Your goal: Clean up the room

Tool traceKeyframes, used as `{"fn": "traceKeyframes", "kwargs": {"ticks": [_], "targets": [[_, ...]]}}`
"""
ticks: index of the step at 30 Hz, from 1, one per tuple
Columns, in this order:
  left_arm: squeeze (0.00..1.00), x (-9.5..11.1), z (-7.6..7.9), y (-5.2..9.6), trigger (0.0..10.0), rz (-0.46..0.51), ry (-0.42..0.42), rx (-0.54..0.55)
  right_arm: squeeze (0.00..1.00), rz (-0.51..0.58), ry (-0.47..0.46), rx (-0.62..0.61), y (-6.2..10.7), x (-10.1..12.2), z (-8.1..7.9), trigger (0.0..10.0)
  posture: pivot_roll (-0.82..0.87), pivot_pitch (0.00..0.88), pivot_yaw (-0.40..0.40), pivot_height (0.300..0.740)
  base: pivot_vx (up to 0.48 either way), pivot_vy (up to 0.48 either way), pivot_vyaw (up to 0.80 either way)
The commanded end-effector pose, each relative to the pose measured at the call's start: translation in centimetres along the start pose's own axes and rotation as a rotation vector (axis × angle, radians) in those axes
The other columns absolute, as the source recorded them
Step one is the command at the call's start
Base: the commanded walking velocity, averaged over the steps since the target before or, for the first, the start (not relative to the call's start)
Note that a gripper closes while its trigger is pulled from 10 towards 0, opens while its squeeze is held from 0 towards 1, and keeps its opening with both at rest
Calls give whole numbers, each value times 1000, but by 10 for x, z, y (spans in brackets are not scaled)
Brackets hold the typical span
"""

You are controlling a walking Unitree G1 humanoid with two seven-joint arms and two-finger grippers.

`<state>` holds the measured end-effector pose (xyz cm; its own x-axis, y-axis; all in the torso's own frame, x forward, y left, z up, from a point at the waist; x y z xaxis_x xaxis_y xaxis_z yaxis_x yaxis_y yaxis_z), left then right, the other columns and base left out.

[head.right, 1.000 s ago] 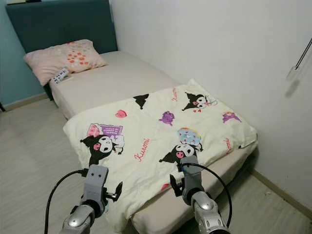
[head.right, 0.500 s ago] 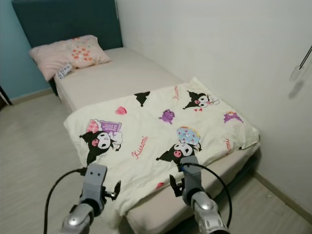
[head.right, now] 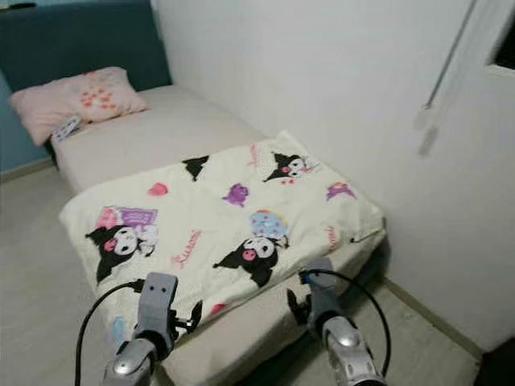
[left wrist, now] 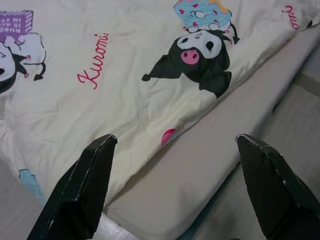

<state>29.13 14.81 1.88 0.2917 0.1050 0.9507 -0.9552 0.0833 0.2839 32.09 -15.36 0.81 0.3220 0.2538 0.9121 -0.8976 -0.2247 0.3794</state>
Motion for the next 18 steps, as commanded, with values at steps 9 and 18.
{"fn": "traceKeyframes", "kwargs": {"ticks": [9, 18], "targets": [[0, -5, -6, 4, 10000, -12, -22, 22, 0, -4, -19, 36, -2, 0, -13, 10000, -26, 73, -78, 740, 0, 0, 0], [0, -2, 2, 4, 10000, 5, -47, -10, 0, -3, 0, 35, -2, 0, -13, 10000, -27, 73, -74, 740, 0, 0, 0]]}}
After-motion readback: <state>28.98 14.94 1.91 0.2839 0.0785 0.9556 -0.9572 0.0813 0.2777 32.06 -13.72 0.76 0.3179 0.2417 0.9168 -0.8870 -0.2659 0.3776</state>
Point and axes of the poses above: a point about 5 cm out from each wrist's last joint towards the gripper, its own y axis pointing back from the gripper into the wrist, its own x axis along the axis of the wrist's last joint, z = x × y, the point moved 3 cm from there along -y, pointing out of the wrist towards the gripper, and after that the axes turned 9 degrees about y, right-handed, at the moved point
